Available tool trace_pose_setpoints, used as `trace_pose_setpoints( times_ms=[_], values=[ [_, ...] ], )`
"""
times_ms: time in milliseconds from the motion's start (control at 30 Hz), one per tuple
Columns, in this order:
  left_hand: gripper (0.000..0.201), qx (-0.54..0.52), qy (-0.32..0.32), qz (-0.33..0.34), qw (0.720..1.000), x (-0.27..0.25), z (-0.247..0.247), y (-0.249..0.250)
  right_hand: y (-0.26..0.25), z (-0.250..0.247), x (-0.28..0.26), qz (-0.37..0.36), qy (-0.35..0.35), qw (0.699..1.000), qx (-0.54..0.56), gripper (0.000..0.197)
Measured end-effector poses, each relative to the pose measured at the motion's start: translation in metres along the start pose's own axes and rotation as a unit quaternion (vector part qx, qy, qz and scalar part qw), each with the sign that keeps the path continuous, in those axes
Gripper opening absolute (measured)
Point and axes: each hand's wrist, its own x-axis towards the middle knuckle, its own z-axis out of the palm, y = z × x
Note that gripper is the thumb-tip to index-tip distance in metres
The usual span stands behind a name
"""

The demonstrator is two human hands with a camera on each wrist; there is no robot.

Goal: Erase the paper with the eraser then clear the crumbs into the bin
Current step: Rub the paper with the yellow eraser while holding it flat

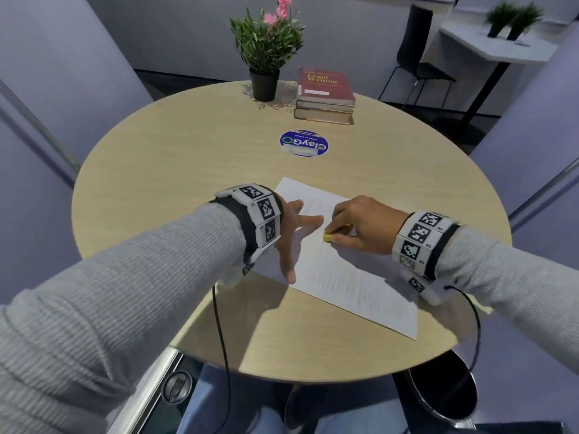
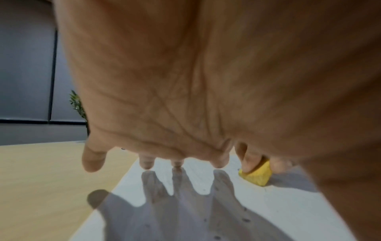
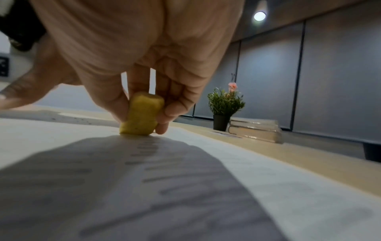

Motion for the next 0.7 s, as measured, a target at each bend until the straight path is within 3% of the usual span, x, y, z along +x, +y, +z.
trace_pose_setpoints(
  times_ms=[167,300,433,600,700],
  values=[
    [0.157,0.037,-0.005,0.004,0.999,-0.006,-0.001,0.009,0.003,0.003,0.001,-0.003,0.013,1.000,-0.008,0.019],
    [0.134,-0.008,-0.016,-0.003,1.000,-0.004,0.003,0.005,-0.016,0.008,-0.008,-0.008,0.027,1.000,0.007,0.019],
    [0.136,0.007,-0.029,-0.011,0.999,0.003,0.005,0.003,-0.050,0.016,-0.021,-0.094,-0.042,0.994,0.038,0.024],
    [0.132,0.009,-0.024,-0.008,1.000,-0.001,0.003,0.007,-0.019,0.003,-0.007,0.010,0.019,1.000,-0.011,0.021],
    [0.134,0.010,-0.028,-0.008,1.000,0.000,0.004,0.005,-0.049,0.011,-0.023,-0.065,-0.033,0.997,0.011,0.023]
  ],
)
